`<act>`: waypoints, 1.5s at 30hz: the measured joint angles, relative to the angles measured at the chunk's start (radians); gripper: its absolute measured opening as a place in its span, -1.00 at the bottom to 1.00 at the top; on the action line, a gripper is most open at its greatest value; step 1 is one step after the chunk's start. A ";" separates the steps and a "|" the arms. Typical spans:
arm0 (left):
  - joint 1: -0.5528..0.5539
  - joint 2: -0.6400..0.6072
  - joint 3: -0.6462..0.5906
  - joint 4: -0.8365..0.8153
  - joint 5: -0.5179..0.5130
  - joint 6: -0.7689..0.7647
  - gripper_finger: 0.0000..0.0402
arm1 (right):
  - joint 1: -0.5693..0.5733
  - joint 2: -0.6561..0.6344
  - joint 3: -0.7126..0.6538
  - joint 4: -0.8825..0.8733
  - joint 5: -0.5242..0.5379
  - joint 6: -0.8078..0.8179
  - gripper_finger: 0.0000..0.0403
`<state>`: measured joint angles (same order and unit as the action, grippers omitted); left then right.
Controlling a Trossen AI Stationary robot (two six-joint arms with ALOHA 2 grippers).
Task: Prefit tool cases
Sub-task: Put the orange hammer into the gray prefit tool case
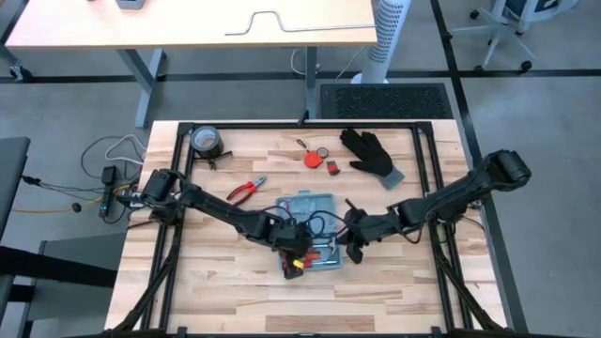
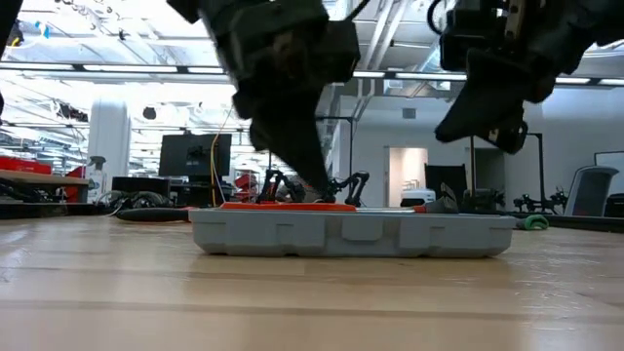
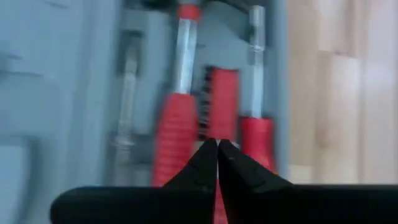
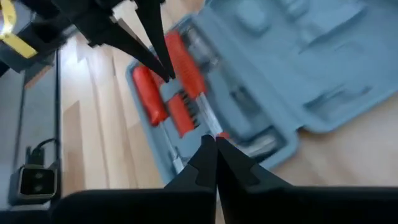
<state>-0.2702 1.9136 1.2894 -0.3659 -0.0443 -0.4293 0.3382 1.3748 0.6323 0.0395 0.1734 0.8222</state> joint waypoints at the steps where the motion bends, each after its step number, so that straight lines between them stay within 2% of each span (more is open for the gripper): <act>1: -0.008 0.000 -0.008 0.014 0.006 -0.010 -0.96 | 0.000 0.016 0.000 0.018 -0.019 0.001 -0.97; 11: -0.031 -0.002 -0.014 0.088 0.011 -0.021 -0.99 | 0.000 0.170 0.001 0.249 -0.190 0.019 -0.99; 18: -0.031 -0.001 -0.027 0.090 0.022 -0.011 -1.00 | -0.011 0.282 0.020 0.232 -0.225 0.069 -0.99; 25: -0.031 -0.001 -0.112 0.123 0.049 -0.044 -1.00 | -0.013 0.265 0.019 0.162 -0.201 0.094 -1.00; 30: -0.030 -0.001 -0.117 0.163 0.078 -0.048 -1.00 | -0.013 0.176 0.026 0.180 -0.190 0.053 -1.00; 34: -0.030 -0.008 -0.117 0.187 0.080 -0.042 -1.00 | -0.036 0.127 0.026 0.124 -0.146 0.034 -1.00; 38: -0.029 -0.017 -0.117 0.213 0.078 -0.022 -1.00 | -0.071 0.127 0.025 0.055 -0.143 0.018 -1.00; 45: -0.029 -0.017 -0.117 0.223 0.039 -0.020 -1.00 | -0.087 0.166 0.025 0.040 -0.148 0.007 -1.00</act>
<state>-0.2989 1.8969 1.1721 -0.1429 -0.0055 -0.4496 0.2512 1.5413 0.6571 0.0798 0.0257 0.8291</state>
